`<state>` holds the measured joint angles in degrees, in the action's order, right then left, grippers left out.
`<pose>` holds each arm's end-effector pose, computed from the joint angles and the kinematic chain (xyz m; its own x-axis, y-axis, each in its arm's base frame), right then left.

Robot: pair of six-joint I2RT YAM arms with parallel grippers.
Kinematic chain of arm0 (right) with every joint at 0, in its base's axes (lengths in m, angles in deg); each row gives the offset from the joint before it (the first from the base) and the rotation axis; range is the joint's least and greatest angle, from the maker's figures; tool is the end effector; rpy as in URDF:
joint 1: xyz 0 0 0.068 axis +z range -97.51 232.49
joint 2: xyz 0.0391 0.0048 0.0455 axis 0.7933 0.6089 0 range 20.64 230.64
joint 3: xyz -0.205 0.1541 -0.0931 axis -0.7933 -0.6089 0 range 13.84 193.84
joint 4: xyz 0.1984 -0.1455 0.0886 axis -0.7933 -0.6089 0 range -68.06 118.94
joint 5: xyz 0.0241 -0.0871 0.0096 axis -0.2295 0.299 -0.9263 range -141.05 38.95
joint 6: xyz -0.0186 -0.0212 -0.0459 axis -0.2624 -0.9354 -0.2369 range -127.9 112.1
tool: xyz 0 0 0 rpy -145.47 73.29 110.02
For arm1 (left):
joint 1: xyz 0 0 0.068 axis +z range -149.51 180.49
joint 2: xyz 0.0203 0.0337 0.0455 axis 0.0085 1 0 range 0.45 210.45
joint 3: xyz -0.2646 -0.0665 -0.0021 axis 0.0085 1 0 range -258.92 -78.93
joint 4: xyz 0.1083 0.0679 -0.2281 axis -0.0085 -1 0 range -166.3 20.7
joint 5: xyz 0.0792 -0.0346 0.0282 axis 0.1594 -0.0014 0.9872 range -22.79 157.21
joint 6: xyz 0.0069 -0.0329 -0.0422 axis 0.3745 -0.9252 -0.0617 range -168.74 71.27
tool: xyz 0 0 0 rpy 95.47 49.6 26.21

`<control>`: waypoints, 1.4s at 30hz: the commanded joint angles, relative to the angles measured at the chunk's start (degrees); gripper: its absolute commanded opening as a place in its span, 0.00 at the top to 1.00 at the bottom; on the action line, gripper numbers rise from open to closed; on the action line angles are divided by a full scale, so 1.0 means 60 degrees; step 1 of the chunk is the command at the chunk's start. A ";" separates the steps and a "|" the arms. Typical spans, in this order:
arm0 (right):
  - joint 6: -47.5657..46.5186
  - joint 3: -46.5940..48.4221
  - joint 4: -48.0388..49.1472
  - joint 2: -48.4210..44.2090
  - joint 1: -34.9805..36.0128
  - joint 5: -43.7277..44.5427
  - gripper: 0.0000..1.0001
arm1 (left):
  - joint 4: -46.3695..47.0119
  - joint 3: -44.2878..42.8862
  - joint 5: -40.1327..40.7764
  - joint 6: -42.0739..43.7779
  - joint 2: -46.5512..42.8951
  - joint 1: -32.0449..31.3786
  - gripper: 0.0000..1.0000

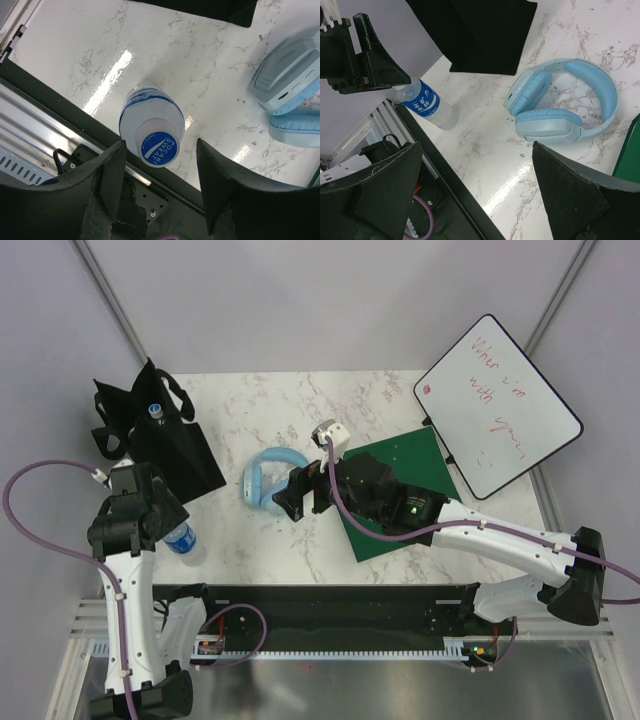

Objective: Place the beverage into the canvas bag

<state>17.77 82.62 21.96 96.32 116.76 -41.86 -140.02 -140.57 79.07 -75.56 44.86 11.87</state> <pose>0.1401 0.2778 0.3733 -0.4500 0.0514 -0.8916 -0.6956 0.6059 0.3860 0.1087 0.0294 0.3406 -0.5619 -0.5636 -0.6055 -0.6348 0.7631 -0.1212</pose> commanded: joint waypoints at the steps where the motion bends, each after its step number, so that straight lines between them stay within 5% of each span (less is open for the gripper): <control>1: -0.0118 -0.0168 0.0212 -0.0235 -0.0062 0.0255 0.02 | 0.0477 0.0416 0.0001 -0.0289 0.0070 -0.0021 0.37; 19: 0.0072 -0.0256 0.0153 -0.0309 -0.0062 0.0212 0.02 | 0.0596 0.0153 0.0279 0.0194 0.0363 -0.0007 0.53; 24: 0.0116 -0.0285 0.0138 -0.0323 -0.0077 0.0124 0.02 | 0.0405 -0.0067 0.0266 0.0267 0.0451 -0.0021 0.42; 42: 0.0174 -0.0431 0.0138 -0.0572 -0.0062 0.0328 0.02 | 0.0566 0.0270 0.0016 0.0356 0.0495 -0.0021 0.47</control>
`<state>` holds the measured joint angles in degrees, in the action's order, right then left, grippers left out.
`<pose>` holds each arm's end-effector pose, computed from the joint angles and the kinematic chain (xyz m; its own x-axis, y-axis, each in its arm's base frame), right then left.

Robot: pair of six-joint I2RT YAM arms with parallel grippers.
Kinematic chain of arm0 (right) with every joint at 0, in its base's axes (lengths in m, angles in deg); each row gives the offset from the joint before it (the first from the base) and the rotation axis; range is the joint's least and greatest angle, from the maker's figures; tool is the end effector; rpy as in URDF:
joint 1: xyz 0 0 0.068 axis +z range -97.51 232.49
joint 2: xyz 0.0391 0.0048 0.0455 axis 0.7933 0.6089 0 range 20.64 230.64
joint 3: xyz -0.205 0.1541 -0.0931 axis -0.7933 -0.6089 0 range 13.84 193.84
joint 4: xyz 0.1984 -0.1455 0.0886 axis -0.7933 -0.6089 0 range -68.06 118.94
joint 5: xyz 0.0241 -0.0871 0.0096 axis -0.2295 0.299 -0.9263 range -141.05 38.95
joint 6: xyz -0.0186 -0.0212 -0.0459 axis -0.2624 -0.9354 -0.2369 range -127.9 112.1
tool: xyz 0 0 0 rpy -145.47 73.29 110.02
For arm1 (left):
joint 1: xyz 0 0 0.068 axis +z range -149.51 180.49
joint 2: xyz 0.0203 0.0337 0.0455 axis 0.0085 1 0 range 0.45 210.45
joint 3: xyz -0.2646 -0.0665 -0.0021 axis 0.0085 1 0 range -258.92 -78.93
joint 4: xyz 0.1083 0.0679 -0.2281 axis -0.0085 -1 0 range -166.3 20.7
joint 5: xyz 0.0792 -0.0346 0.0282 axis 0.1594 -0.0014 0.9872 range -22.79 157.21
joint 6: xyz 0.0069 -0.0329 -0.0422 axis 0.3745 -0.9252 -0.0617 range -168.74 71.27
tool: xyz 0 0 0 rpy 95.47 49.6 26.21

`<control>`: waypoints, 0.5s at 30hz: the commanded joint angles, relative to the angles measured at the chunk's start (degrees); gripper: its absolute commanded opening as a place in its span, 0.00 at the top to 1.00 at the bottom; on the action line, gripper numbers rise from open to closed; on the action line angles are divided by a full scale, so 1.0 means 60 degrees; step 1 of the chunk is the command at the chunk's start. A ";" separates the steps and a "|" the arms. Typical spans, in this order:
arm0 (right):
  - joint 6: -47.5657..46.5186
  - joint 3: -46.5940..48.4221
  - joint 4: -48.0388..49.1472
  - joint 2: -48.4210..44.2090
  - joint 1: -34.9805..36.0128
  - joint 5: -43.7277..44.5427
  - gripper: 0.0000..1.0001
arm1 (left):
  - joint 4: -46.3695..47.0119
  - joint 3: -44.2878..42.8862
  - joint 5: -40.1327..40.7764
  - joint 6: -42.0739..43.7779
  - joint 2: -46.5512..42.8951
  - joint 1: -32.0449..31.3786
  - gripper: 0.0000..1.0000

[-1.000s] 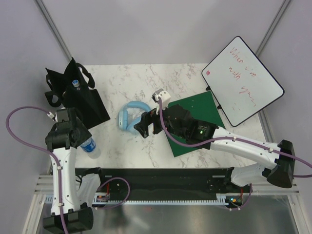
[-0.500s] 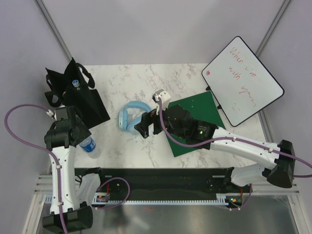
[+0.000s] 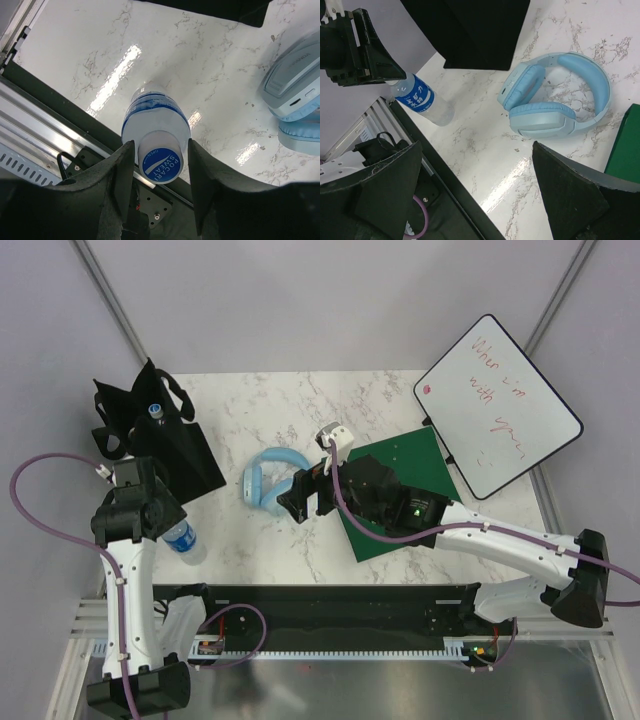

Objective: Place the beverage into the canvas bag

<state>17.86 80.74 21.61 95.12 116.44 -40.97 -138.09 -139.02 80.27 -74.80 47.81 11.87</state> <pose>0.1397 0.2717 0.3670 -0.4539 0.0458 -0.8899 -0.6805 0.6268 0.3794 0.1235 0.0331 0.3301 -0.5918 -0.5557 -0.5840 -0.6410 0.7636 -0.0770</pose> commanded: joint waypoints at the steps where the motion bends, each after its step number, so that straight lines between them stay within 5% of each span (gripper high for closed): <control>1: 0.0160 -0.0133 0.0197 -0.0386 -0.0008 0.0194 0.02 | 0.0260 0.0026 -0.0141 0.0228 -0.0011 -0.0021 0.47; 6: 0.0145 -0.0177 0.0182 -0.0445 -0.0022 0.0223 0.02 | 0.0318 0.0055 -0.0170 0.0272 0.0032 -0.0036 0.55; 11: 0.0160 -0.0236 0.0182 -0.0533 -0.0008 0.0267 0.02 | 0.0318 -0.0091 -0.0301 0.0389 0.0033 -0.0036 0.98; 15: 0.0131 -0.0250 0.0153 -0.0606 -0.0008 0.0311 0.02 | 0.0099 -0.0530 -0.0682 0.0594 0.0164 -0.0036 0.98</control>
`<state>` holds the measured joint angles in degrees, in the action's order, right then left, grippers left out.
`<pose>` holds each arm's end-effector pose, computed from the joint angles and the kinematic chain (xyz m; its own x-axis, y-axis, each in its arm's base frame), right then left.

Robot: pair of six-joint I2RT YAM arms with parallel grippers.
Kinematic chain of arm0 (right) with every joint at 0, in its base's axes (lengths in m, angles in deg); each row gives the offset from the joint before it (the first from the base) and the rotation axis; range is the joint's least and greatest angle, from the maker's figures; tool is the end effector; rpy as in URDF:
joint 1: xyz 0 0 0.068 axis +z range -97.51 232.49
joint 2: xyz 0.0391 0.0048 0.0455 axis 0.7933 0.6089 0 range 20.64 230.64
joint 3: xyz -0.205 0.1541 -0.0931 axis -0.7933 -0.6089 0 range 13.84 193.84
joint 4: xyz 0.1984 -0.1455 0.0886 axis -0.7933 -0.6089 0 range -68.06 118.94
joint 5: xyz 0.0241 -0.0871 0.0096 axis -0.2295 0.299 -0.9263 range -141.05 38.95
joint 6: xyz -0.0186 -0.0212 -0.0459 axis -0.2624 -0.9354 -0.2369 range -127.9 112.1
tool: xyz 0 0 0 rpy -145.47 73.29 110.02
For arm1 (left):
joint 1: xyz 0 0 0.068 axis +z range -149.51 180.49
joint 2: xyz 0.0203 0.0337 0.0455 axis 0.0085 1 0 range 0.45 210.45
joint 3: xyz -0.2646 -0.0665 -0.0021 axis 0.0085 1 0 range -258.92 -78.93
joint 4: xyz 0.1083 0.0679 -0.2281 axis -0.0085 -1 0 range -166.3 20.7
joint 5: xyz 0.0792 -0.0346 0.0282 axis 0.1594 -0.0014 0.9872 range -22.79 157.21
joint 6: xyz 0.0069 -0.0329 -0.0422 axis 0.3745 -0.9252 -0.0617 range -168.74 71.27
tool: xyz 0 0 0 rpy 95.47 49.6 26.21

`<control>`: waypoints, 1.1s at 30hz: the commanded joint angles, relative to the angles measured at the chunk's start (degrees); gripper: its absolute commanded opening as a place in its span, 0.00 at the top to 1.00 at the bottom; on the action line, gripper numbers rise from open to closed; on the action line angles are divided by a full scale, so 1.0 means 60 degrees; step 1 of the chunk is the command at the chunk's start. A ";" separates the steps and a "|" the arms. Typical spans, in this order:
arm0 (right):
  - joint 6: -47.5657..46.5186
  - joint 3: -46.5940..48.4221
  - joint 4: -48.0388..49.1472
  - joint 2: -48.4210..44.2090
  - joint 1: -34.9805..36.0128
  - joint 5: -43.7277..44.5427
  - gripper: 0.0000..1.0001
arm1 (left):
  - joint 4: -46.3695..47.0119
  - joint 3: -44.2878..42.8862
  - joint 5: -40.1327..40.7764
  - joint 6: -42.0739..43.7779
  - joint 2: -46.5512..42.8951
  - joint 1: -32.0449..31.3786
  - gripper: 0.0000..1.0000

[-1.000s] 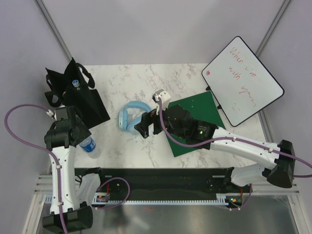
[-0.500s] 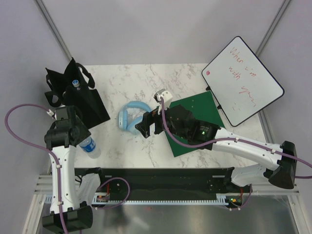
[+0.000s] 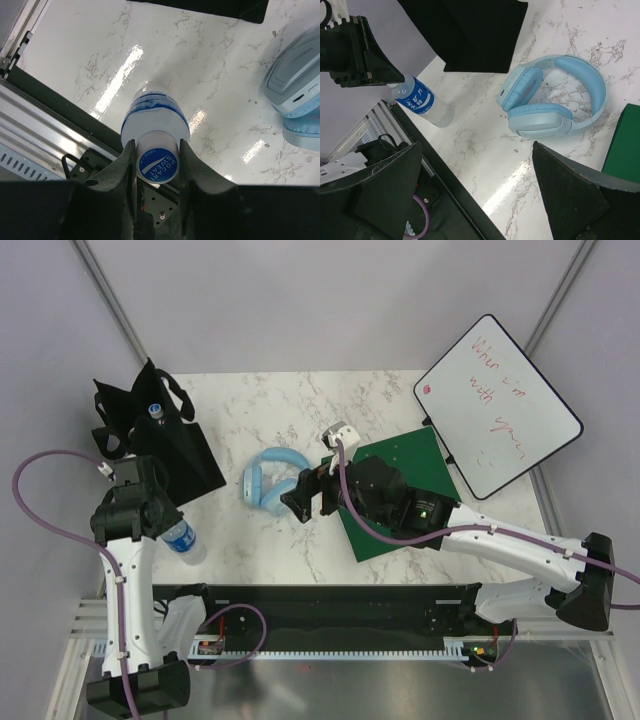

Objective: Place the beverage into the canvas bag

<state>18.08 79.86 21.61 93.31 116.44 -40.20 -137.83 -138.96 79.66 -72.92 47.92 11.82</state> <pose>0.1366 0.2642 0.3705 -0.4468 0.0658 -0.8922 -0.6745 0.6304 0.3842 0.1245 0.0328 0.3298 -0.6142 -0.5310 -0.5838 -0.6157 0.7851 -0.0664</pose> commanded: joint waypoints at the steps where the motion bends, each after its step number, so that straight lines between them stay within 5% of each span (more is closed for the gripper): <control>1: 0.0065 -0.0119 0.0138 -0.0333 -0.0008 0.0213 0.02 | -0.0018 -0.0846 -0.0667 0.0324 0.0161 -0.0028 0.98; 18: 0.0153 -0.0002 0.0065 -0.0245 -0.0008 0.0198 0.02 | -0.0649 -0.4186 -0.2015 0.0545 0.0937 -0.0219 0.98; 33: -0.0272 0.0437 -0.0316 -0.0567 -0.0008 0.1105 0.02 | -0.0179 -0.9572 -0.2530 -0.0042 0.4477 -0.1579 0.98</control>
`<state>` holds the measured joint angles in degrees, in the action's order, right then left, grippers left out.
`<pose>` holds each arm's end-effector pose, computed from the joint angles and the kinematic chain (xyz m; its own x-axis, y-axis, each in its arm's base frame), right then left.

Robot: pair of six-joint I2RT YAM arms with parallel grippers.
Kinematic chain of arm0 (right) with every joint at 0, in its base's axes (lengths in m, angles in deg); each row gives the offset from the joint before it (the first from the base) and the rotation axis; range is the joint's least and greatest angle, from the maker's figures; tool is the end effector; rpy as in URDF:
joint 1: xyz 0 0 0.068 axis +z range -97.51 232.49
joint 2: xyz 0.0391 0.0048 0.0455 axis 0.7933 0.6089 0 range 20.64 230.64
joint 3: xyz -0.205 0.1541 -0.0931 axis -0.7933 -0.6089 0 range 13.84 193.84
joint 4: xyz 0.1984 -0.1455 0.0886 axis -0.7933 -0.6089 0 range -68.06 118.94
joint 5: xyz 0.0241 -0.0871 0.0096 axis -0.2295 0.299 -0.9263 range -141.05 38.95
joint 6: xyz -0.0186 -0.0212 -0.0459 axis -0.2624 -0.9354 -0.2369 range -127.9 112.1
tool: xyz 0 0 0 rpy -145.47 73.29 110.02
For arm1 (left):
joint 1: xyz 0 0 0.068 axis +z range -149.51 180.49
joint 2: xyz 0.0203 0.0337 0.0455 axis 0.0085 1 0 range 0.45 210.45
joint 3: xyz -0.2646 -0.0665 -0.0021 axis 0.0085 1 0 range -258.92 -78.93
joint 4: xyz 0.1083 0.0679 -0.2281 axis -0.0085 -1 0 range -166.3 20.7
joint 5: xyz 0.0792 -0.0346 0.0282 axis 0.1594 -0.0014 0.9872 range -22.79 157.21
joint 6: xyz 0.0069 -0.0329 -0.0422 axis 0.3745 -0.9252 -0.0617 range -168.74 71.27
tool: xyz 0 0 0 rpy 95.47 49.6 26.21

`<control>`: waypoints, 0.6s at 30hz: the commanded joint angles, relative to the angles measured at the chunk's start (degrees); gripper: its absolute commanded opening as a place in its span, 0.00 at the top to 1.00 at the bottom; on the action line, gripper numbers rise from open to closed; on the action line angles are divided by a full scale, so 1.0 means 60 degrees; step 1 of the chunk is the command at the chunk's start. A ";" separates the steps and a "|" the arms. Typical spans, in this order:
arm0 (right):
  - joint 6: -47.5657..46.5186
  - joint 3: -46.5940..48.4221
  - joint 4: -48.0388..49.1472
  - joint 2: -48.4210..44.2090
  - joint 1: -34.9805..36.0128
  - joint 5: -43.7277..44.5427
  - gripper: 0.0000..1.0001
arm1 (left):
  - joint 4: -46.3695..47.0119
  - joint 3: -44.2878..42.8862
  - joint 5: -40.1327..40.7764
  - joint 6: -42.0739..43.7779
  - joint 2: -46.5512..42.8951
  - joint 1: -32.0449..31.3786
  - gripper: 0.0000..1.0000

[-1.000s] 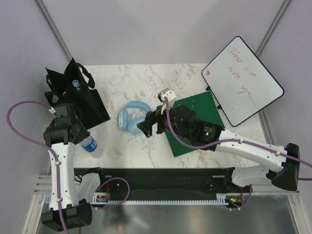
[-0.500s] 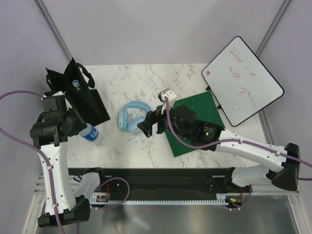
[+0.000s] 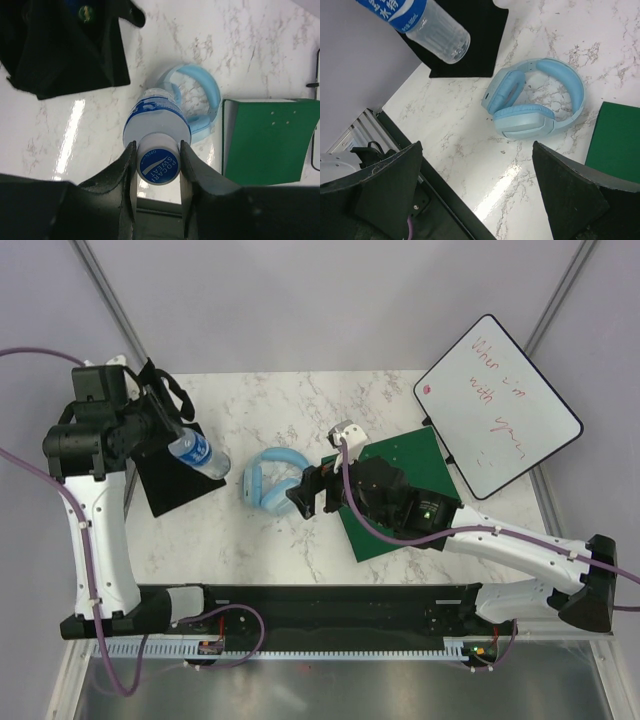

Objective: Place the beverage into the canvas bag

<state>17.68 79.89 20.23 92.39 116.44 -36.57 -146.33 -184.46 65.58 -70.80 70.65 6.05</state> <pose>0.1362 0.2585 0.3726 -0.4283 0.0759 -0.9005 -0.6414 0.6764 0.3621 0.1768 0.0162 0.4797 -0.5851 -0.4342 -0.6849 -0.3188 0.8997 -0.2981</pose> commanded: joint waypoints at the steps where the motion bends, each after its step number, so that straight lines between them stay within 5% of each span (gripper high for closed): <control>1: -0.0235 0.0419 -0.0072 -0.0473 -0.0022 0.0560 0.02 | 0.1194 -0.2387 0.0093 -0.0366 0.0911 -0.0692 0.98; 7: -0.0396 0.0448 -0.0130 -0.0678 -0.0022 0.0852 0.02 | 0.1178 -0.5216 0.0841 -0.0234 0.2347 -0.0737 0.98; 18: -0.0734 0.0346 -0.0438 -0.0912 -0.0022 0.1248 0.02 | 0.2438 -0.5570 0.2306 0.0088 0.2335 -0.0722 0.98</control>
<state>14.62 80.41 17.80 88.76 116.44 -31.37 -144.61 -213.90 74.92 -70.82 86.36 1.53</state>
